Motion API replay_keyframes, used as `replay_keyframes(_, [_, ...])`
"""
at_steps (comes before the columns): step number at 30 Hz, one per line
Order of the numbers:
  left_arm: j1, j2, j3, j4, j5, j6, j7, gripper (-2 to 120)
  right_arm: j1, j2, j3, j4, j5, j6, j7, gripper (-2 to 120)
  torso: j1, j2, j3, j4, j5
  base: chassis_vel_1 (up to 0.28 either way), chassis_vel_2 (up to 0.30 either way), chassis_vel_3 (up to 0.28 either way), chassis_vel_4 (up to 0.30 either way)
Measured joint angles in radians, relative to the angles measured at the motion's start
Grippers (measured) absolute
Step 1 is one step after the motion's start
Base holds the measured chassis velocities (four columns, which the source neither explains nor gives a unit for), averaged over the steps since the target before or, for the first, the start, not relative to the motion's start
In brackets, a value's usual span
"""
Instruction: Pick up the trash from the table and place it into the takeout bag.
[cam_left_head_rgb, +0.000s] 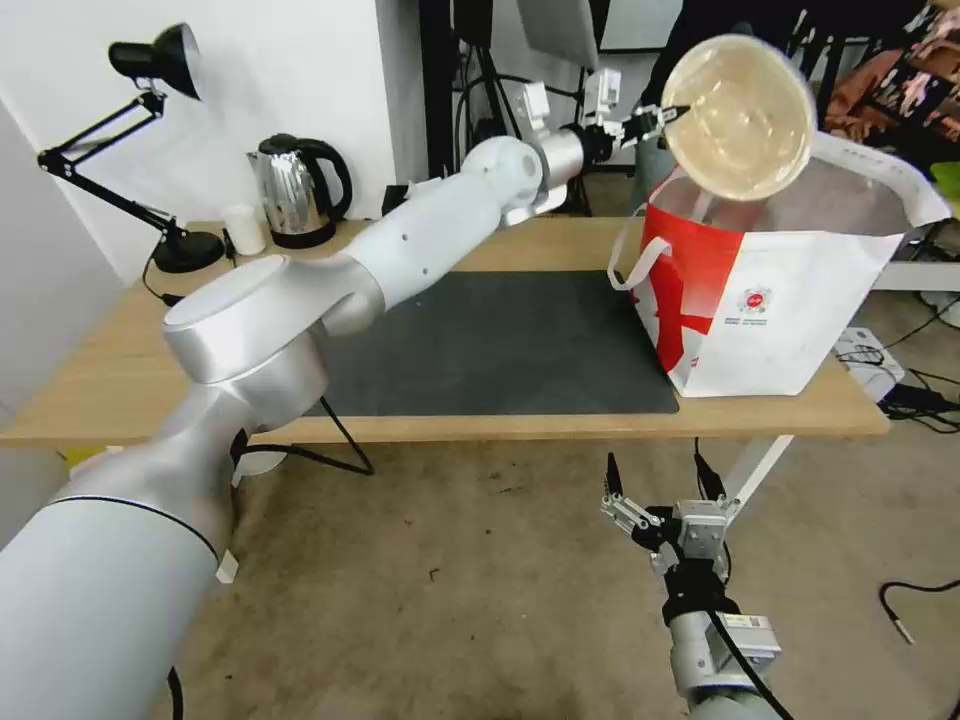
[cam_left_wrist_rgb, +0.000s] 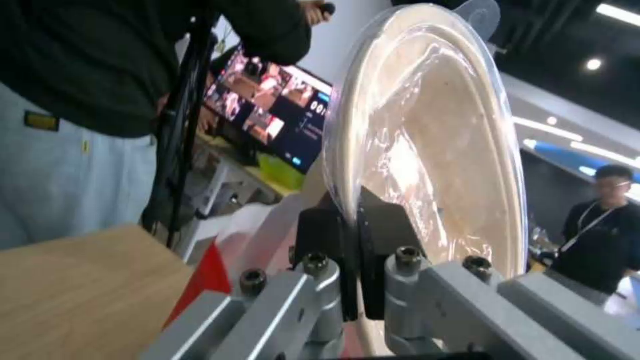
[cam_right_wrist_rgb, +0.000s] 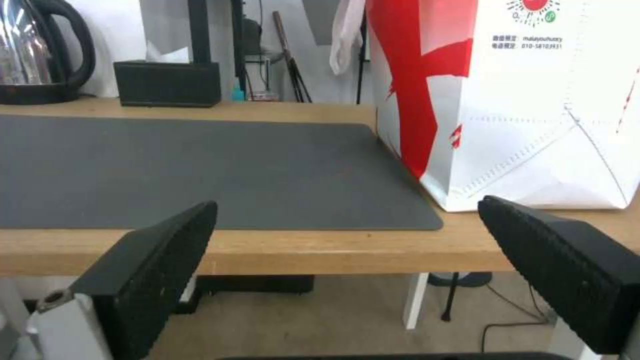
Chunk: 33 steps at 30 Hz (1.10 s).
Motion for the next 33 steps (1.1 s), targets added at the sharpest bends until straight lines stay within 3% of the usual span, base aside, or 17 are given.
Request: replay_keyframes(33, [0.04,0.004,0.007,0.065,0.11,0.005,0.06,0,0.0,0.0,0.0,0.0,0.0,0.0,0.0,100,0.0,0.0,0.0,0.0002,-0.0001,0.0,0.0,0.0,0.0])
